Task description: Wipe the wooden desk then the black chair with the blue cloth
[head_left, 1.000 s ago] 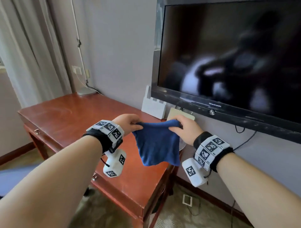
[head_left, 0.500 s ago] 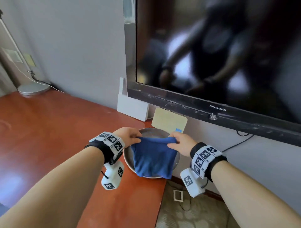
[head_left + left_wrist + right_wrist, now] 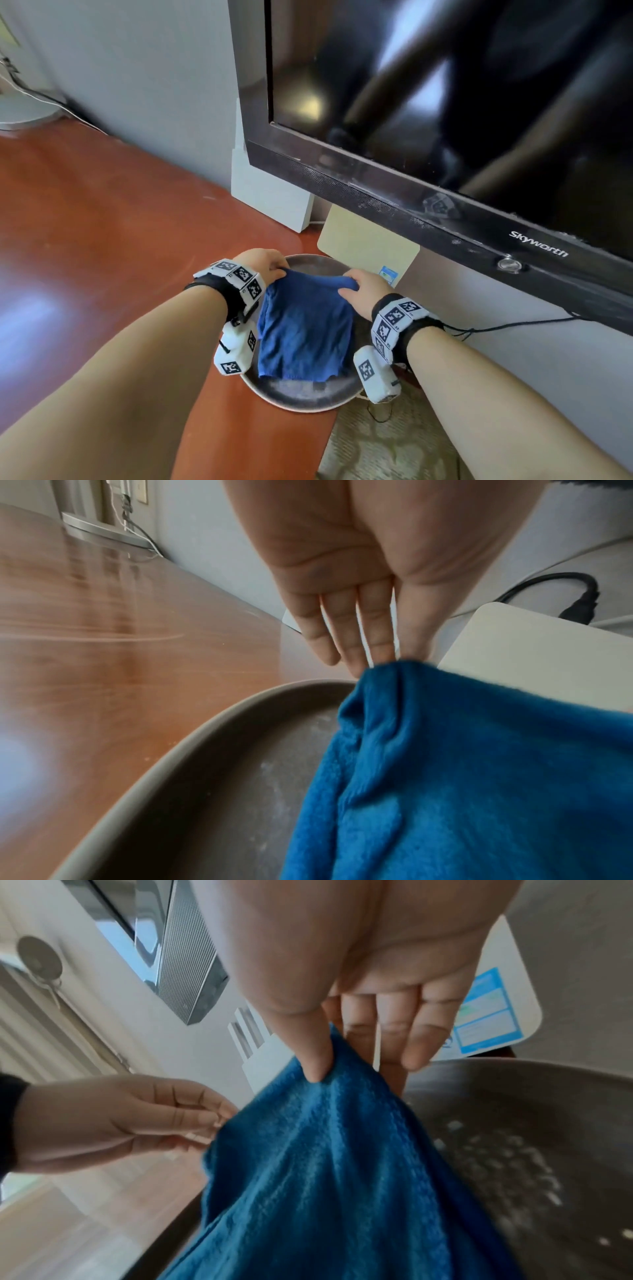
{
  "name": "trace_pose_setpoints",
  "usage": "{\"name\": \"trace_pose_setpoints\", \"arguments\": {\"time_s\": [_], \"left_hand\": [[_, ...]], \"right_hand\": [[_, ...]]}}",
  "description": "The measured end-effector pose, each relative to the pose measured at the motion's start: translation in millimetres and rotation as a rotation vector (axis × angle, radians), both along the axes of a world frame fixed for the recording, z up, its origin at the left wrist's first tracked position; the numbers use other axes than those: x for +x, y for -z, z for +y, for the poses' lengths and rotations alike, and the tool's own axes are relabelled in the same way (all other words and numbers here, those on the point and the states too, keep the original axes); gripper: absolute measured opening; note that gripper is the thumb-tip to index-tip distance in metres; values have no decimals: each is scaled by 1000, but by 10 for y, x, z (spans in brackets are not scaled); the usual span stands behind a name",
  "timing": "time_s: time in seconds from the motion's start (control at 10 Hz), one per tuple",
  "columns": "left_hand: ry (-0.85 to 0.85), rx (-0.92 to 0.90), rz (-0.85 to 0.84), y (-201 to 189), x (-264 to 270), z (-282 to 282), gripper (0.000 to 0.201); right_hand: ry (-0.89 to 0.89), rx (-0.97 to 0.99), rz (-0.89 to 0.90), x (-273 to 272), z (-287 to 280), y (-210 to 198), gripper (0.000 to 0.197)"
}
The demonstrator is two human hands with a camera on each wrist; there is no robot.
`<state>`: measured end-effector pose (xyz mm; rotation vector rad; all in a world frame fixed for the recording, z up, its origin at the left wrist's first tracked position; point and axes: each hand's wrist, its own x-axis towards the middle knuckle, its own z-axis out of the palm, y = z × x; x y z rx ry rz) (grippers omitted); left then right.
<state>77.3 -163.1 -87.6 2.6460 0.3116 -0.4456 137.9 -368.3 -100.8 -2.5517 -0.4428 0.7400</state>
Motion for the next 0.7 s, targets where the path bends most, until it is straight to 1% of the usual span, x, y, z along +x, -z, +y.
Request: {"name": "trace_pose_setpoints", "arguments": {"time_s": [0.1,0.2,0.3,0.4,0.5,0.6,0.7], "left_hand": [[-45,29,-10,73,51,24,29],[-55,81,-14,-5,15,105,43],[-69,137,-57,-262,-103,236,56],[-97,222,-106,-658,-311,316,59],[-88,300,-152,-1122,-633,385,59],[-43,354,-210,-1600,-1205,360,60],[5,437,-325,-2136,-1910,289,66]], "right_hand": [[-50,-79,2,101,64,49,29],[-98,-131,-12,117,99,-14,40],[-140,-131,-53,17,169,-257,42],[-191,-122,-124,-225,256,-665,38],[-261,-121,-231,-585,314,-1157,37],[-331,-186,-387,-1078,321,-1615,36],[-316,-140,-551,-1610,288,-2067,38]]}}
